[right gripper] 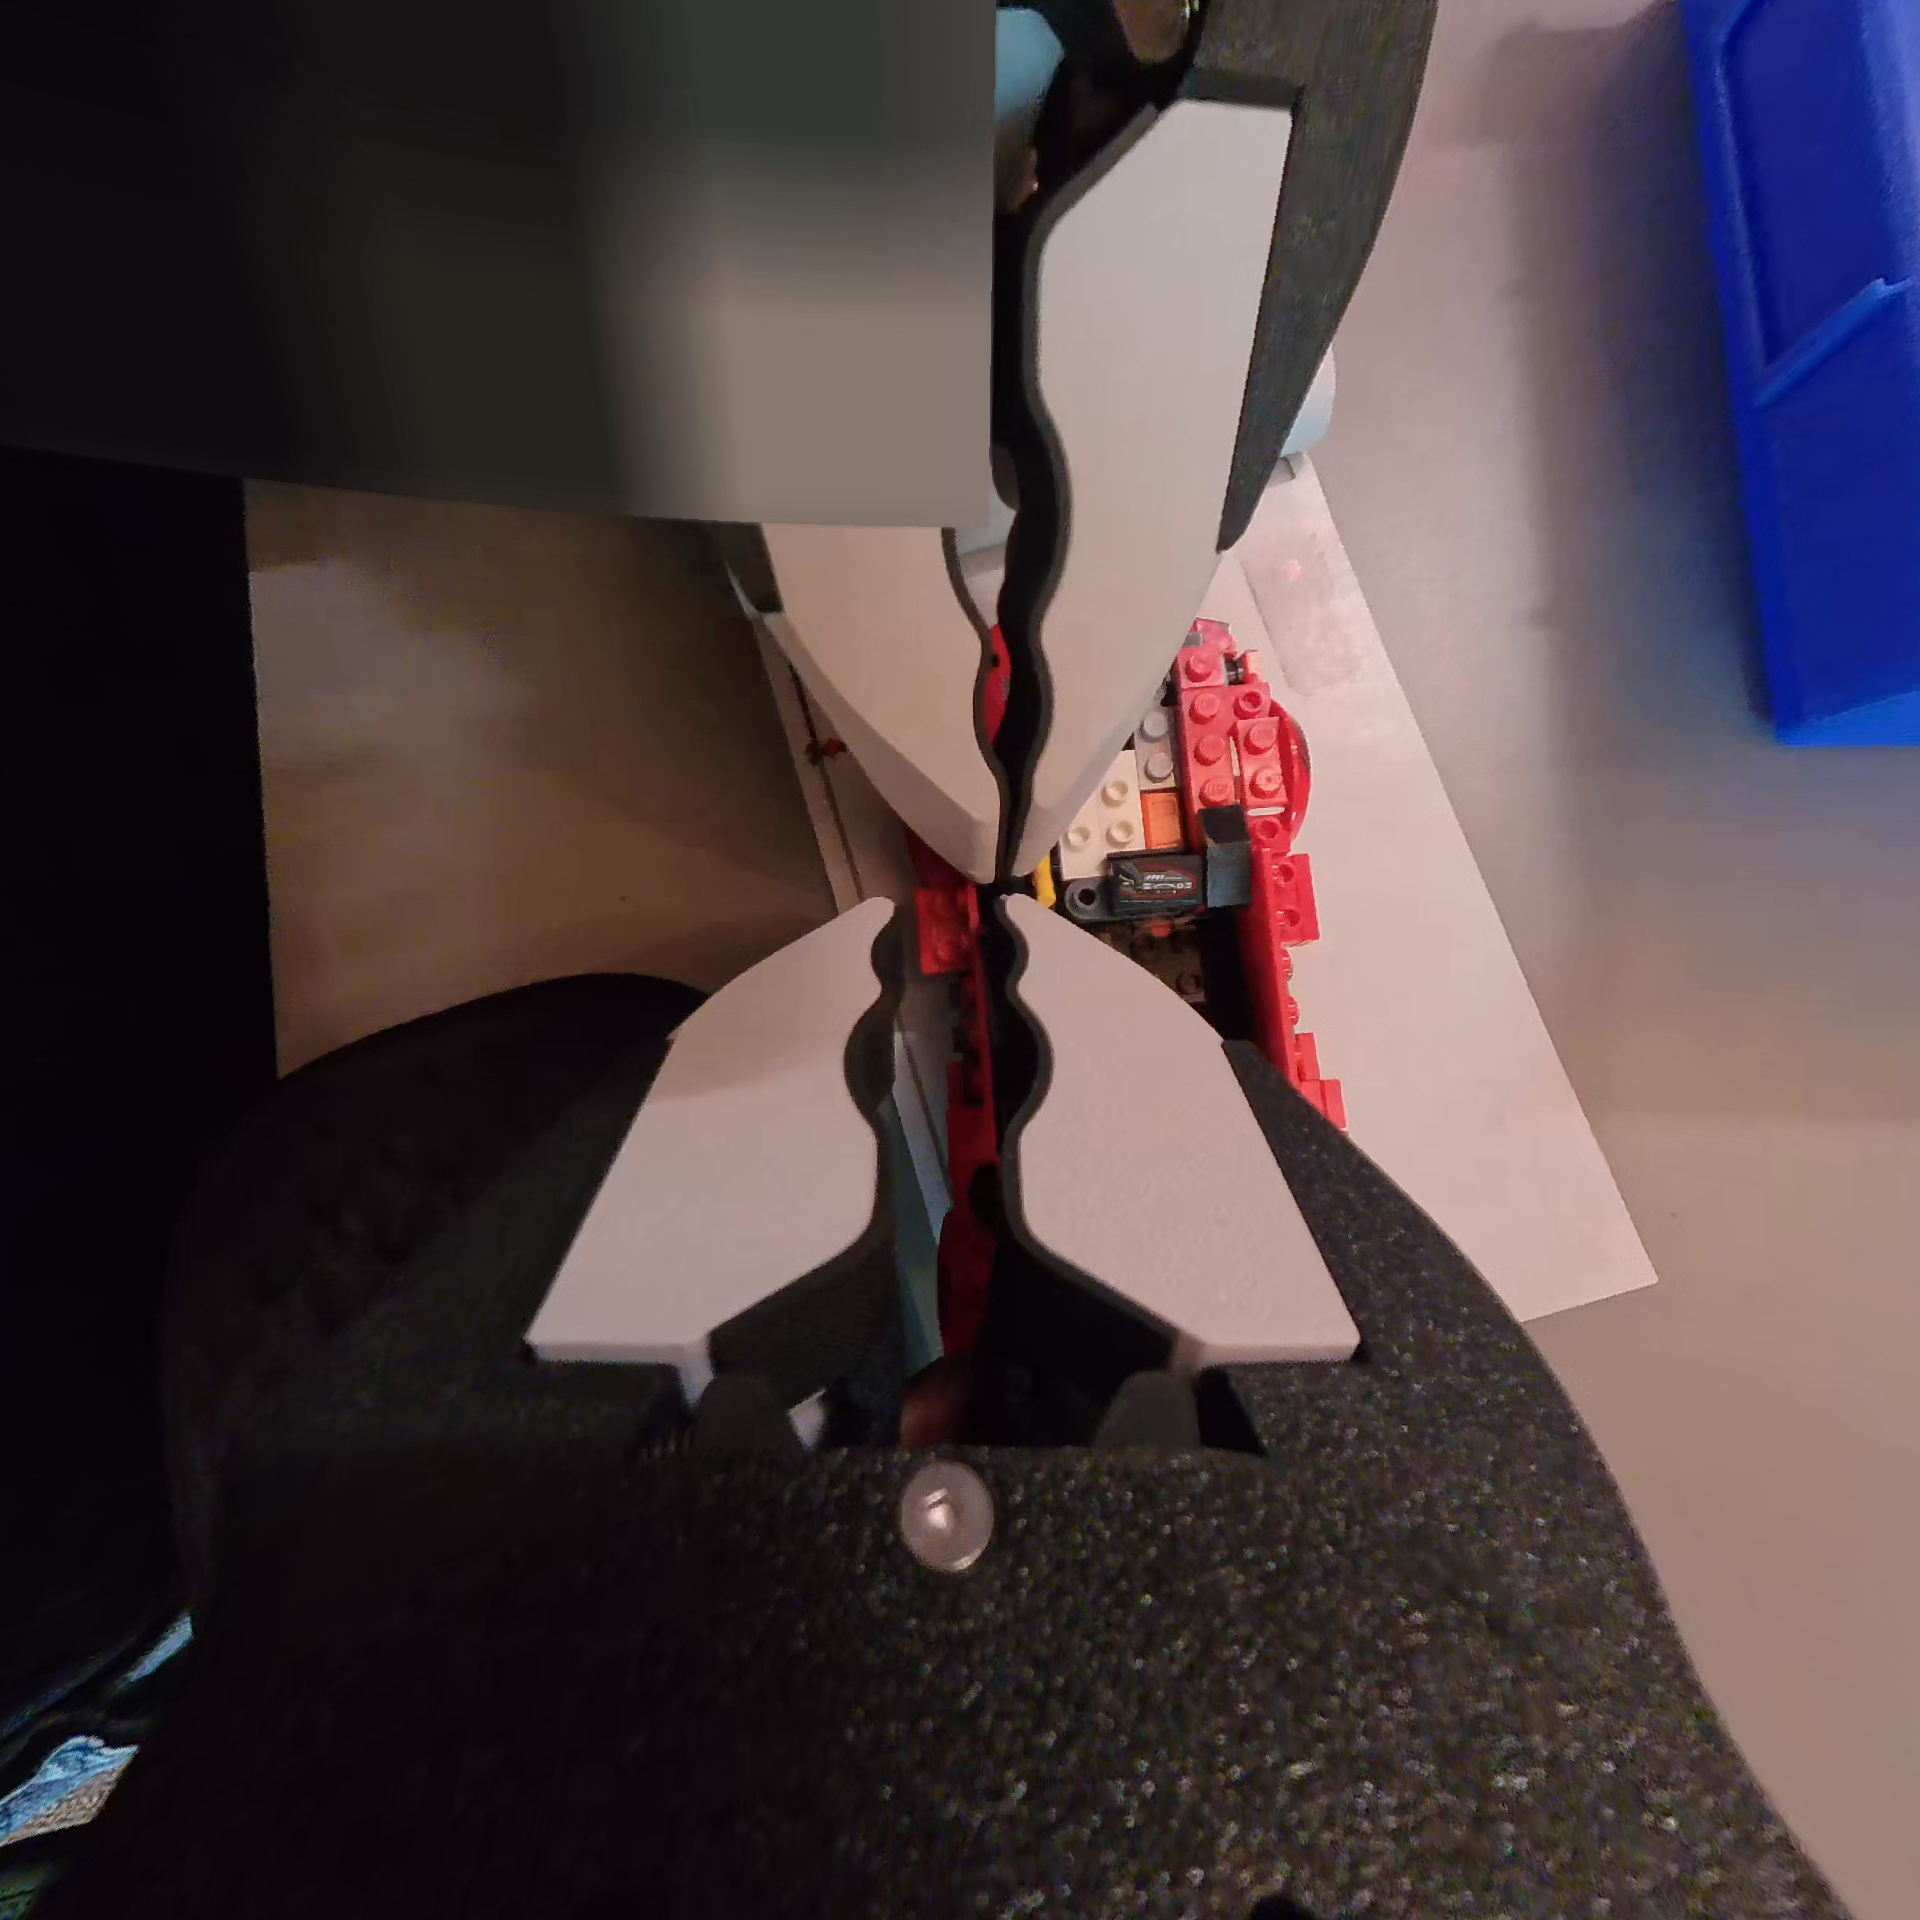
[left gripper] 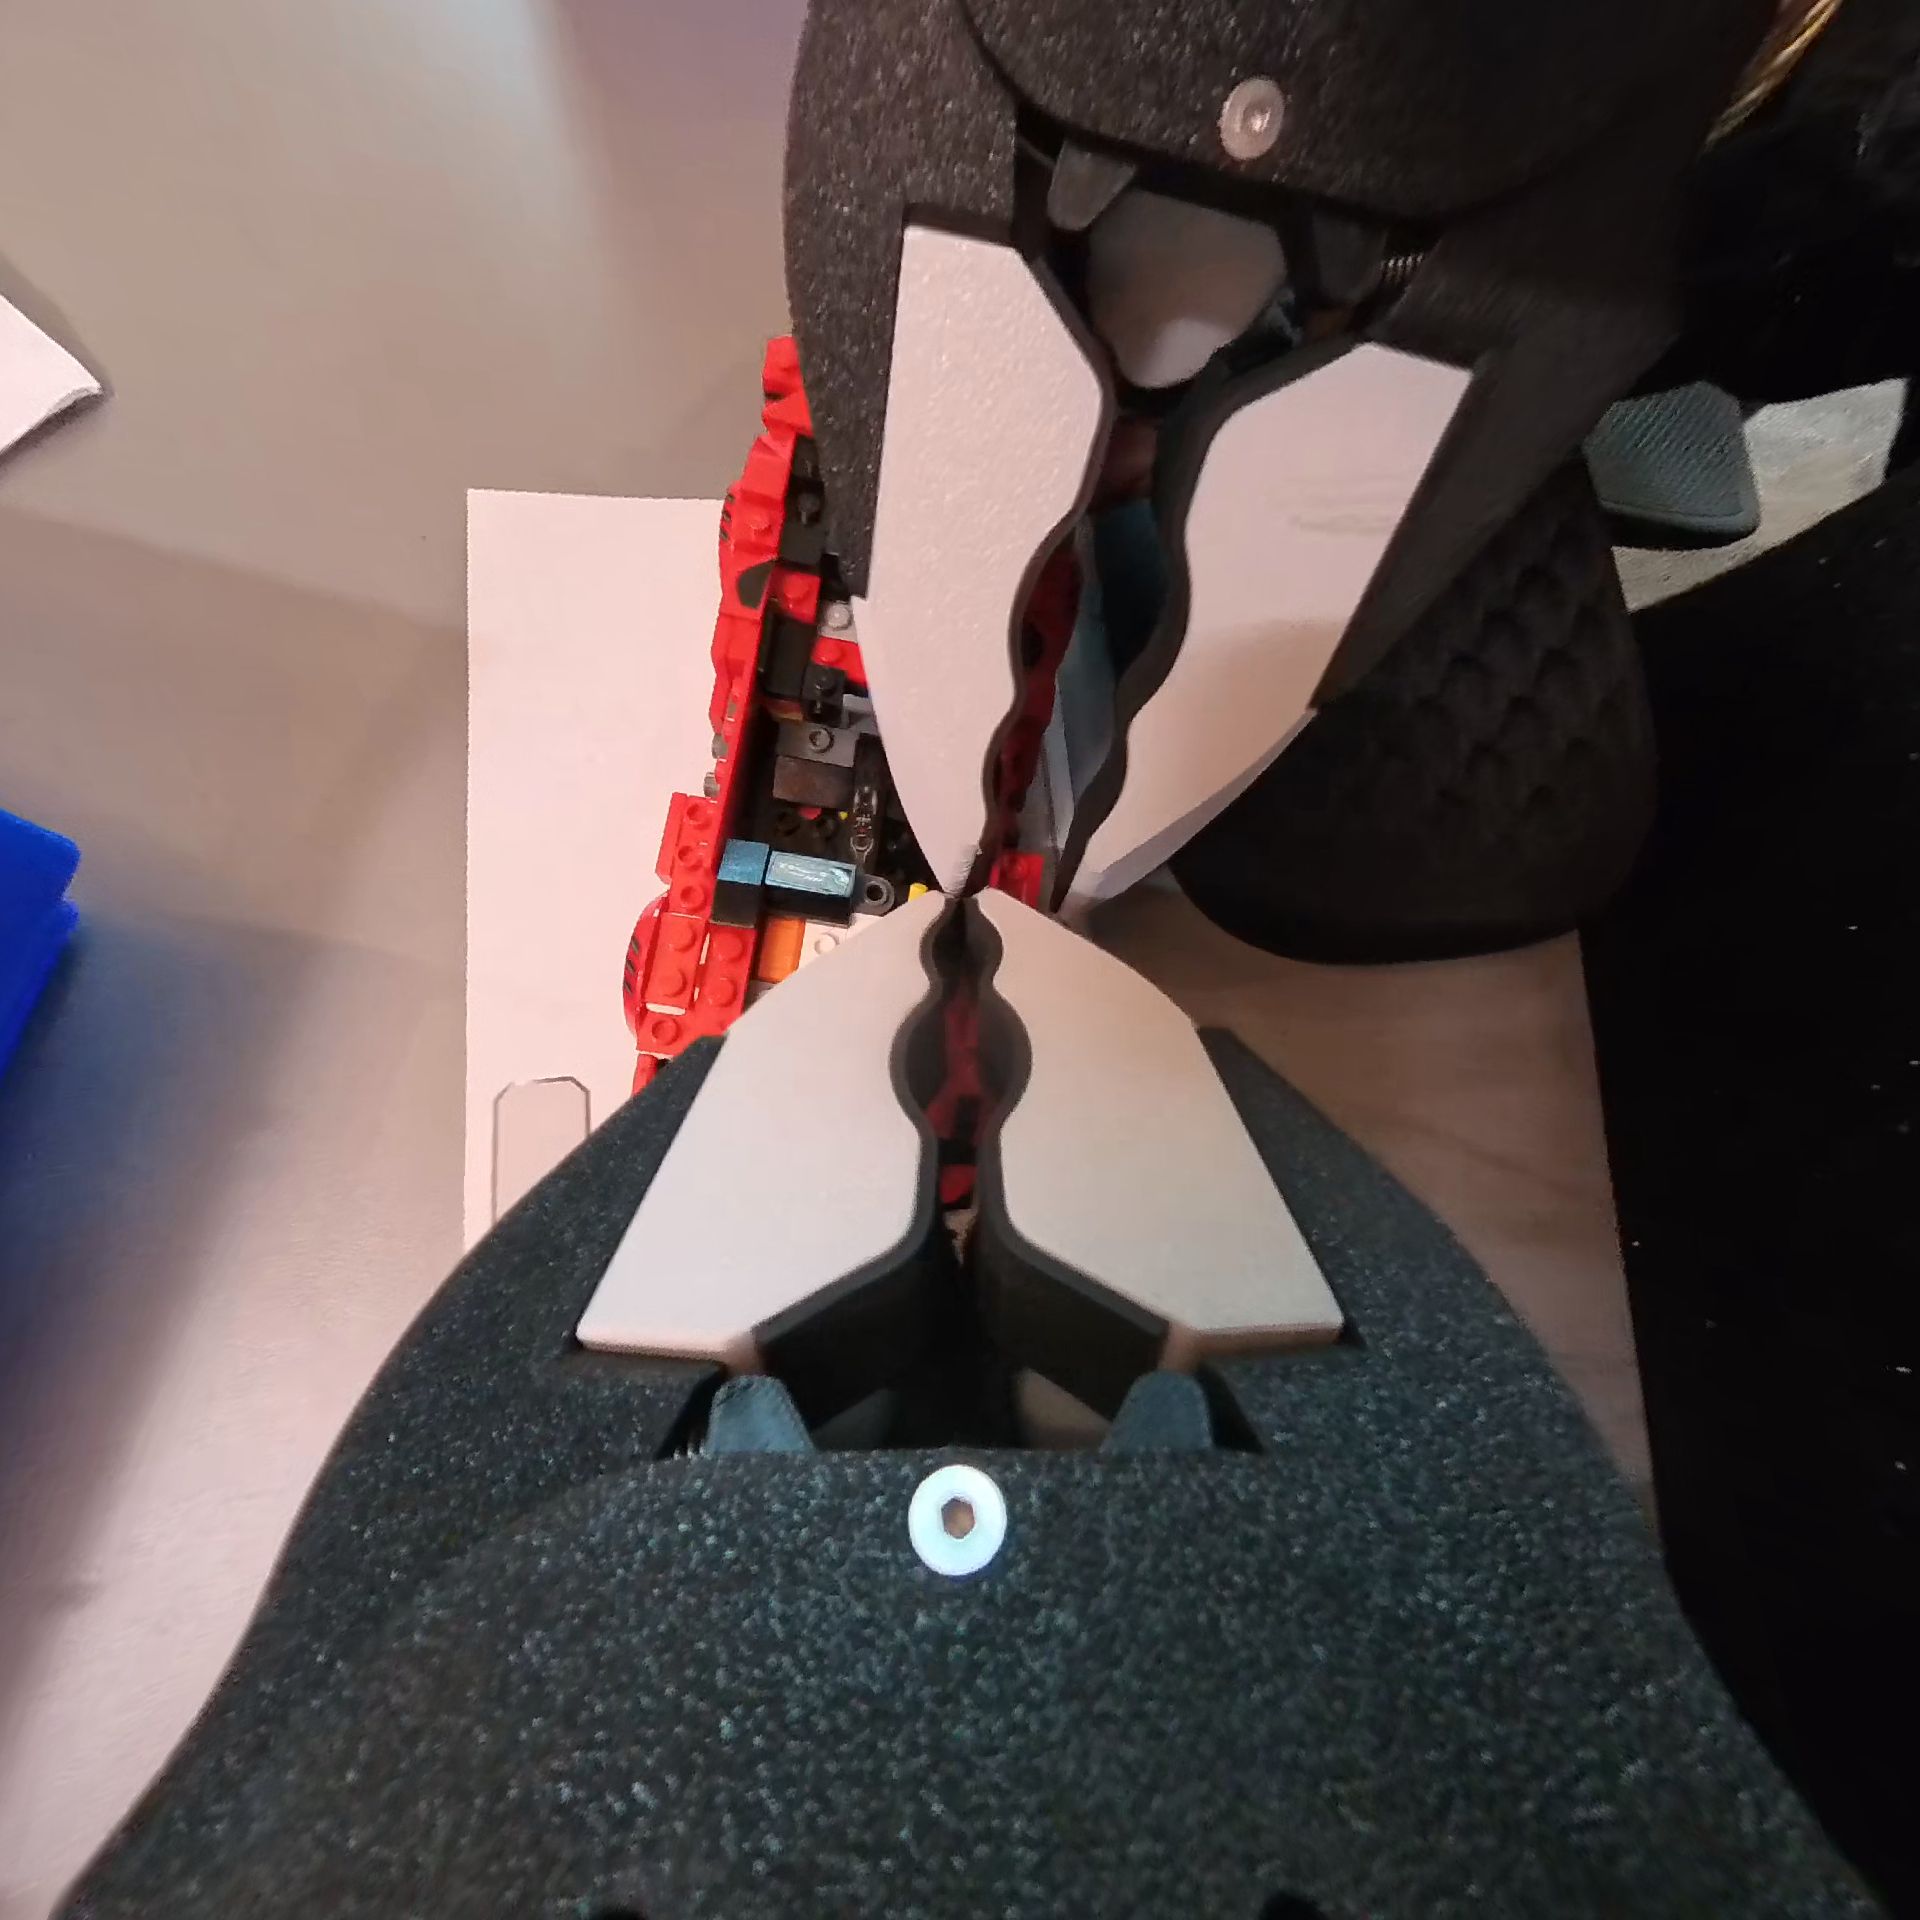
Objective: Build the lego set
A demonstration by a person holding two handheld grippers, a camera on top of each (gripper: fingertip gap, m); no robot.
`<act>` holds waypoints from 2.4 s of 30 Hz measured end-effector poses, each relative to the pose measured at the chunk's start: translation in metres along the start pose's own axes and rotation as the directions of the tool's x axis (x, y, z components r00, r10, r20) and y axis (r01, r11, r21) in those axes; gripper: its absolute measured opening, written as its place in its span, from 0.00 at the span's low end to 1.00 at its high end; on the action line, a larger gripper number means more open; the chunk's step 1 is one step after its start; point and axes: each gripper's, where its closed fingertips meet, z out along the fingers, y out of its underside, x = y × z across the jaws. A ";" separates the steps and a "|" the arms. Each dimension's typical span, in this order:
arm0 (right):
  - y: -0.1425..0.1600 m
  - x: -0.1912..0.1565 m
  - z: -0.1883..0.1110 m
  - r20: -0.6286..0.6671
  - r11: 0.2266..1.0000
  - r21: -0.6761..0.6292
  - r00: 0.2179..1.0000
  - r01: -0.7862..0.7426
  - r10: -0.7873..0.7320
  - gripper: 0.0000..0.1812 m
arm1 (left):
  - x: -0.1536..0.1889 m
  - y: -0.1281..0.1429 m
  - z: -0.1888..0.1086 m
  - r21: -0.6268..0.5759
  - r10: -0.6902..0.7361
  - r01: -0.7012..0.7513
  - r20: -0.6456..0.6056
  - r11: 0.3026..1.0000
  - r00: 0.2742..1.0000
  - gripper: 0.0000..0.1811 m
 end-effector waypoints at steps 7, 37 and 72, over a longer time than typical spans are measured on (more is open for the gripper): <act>0.001 0.000 0.000 -0.005 1.000 -0.002 1.000 -0.005 0.005 0.09 | -0.003 -0.014 -0.018 0.109 -0.008 0.008 0.000 0.994 1.000 0.00; 0.002 0.000 0.000 0.000 1.000 0.006 1.000 -0.018 0.018 0.08 | 0.000 0.001 -0.001 0.030 -0.024 0.025 -0.055 0.999 0.998 0.00; 0.001 0.000 -0.001 0.045 0.999 -0.004 0.998 -0.052 0.053 0.13 | -0.001 0.001 -0.003 0.054 0.026 -0.024 -0.028 0.998 0.999 0.00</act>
